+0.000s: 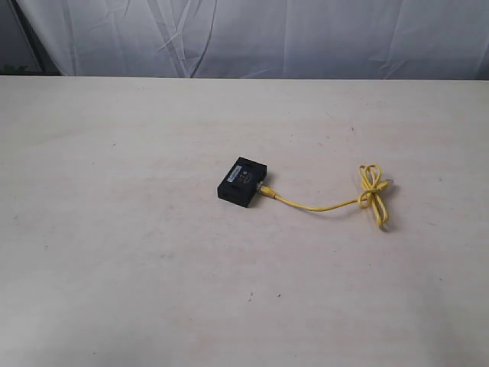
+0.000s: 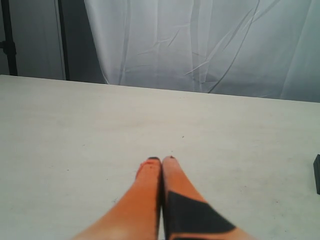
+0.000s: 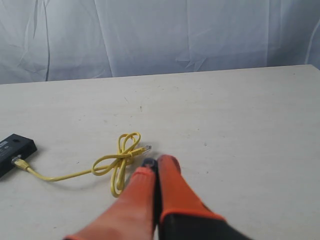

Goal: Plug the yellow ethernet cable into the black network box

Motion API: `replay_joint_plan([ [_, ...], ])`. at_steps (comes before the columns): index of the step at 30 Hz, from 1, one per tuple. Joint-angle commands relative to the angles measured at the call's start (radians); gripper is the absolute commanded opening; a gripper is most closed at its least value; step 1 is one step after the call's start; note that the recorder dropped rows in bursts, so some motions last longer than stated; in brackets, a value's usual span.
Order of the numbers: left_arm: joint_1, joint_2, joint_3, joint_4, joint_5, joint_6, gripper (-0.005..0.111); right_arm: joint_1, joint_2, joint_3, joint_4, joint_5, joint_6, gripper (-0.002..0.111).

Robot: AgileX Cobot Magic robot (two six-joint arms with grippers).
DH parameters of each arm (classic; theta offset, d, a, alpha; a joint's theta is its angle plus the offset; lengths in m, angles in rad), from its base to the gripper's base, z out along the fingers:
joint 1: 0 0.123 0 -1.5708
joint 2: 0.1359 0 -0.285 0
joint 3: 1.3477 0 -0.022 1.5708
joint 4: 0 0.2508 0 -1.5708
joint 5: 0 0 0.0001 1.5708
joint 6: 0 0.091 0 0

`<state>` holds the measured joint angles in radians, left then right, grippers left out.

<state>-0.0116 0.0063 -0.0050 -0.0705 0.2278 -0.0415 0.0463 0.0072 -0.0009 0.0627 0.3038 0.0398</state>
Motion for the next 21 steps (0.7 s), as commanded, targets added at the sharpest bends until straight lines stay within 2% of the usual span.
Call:
replay_joint_plan([
  [1, 0.001, -0.006, 0.005, 0.006, -0.003, 0.0, 0.0, -0.005, -0.007, 0.001, -0.008, -0.007, -0.005, 0.0],
  [21, 0.001, -0.006, 0.005, 0.006, 0.001, 0.0, 0.0, -0.005, -0.007, 0.001, -0.006, 0.0, -0.005, 0.0],
])
